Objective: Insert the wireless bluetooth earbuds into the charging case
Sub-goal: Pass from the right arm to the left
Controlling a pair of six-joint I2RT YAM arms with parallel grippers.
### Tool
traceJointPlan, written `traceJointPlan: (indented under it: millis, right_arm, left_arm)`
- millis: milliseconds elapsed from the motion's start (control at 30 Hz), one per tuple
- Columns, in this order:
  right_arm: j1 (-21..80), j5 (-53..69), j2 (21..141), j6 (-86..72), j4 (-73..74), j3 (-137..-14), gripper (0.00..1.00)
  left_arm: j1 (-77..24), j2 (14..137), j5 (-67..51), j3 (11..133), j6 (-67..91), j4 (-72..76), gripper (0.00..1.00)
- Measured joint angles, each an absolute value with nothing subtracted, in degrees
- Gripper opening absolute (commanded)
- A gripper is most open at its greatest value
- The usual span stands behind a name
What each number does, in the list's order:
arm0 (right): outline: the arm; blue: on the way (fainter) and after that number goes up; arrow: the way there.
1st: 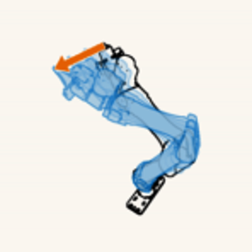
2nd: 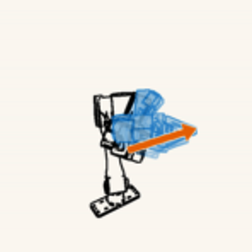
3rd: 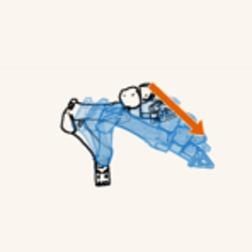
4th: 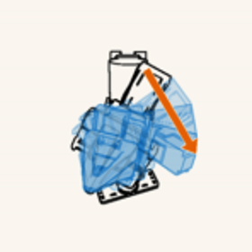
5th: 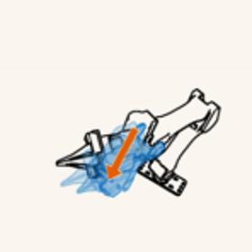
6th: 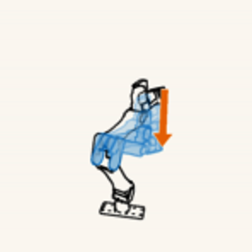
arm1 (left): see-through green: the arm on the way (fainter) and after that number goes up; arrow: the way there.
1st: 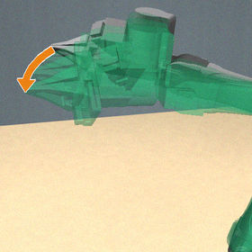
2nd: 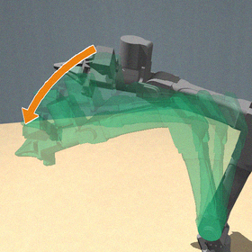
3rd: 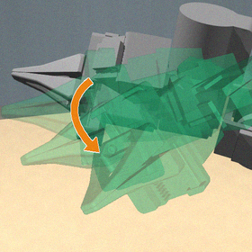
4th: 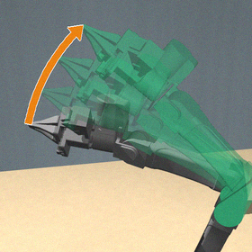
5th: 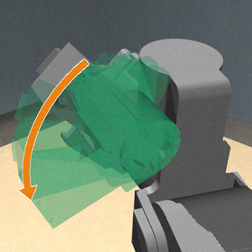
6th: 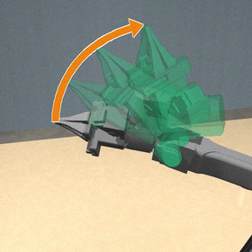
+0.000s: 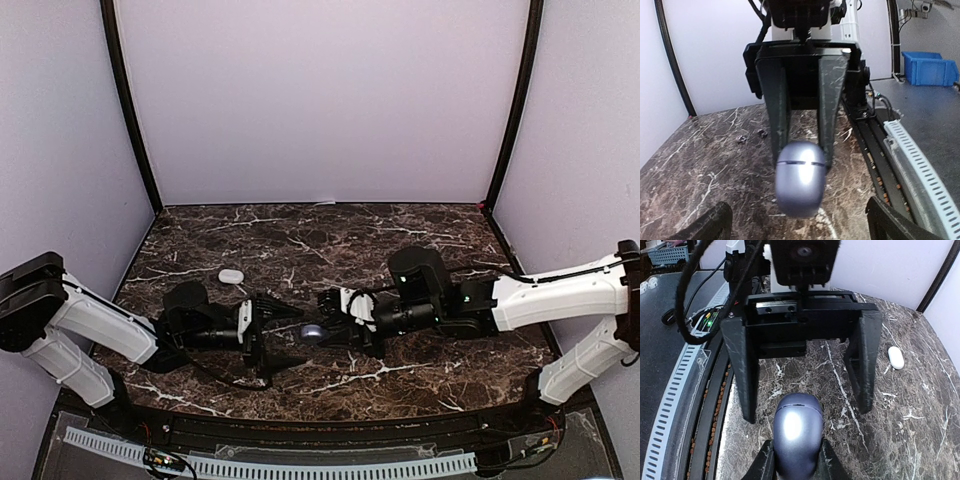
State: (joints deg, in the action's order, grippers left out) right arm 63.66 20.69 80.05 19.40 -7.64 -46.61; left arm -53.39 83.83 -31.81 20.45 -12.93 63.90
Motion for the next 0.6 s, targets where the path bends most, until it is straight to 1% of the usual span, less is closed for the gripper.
traceJointPlan:
  millis: [200,233,400,600]
  right_arm:
    - [65.1,20.1,80.5,21.9,-7.7,-46.6,0.16]
    - [65.1,19.8,80.5,22.0,-7.7,-46.6,0.16]
    - [65.5,19.0,81.1,22.3,-7.7,-46.6,0.16]
    - [66.2,17.9,82.0,22.7,-7.6,-46.6,0.16]
  left_arm:
    - [-53.4,83.8,-28.4,22.3,-16.6,58.3,0.73]
    - [-53.4,83.8,-28.4,22.4,-16.8,57.9,0.72]
    - [-53.4,84.3,-29.2,22.5,-17.1,57.3,0.70]
    - [-53.4,85.2,-33.6,22.5,-16.9,57.4,0.69]
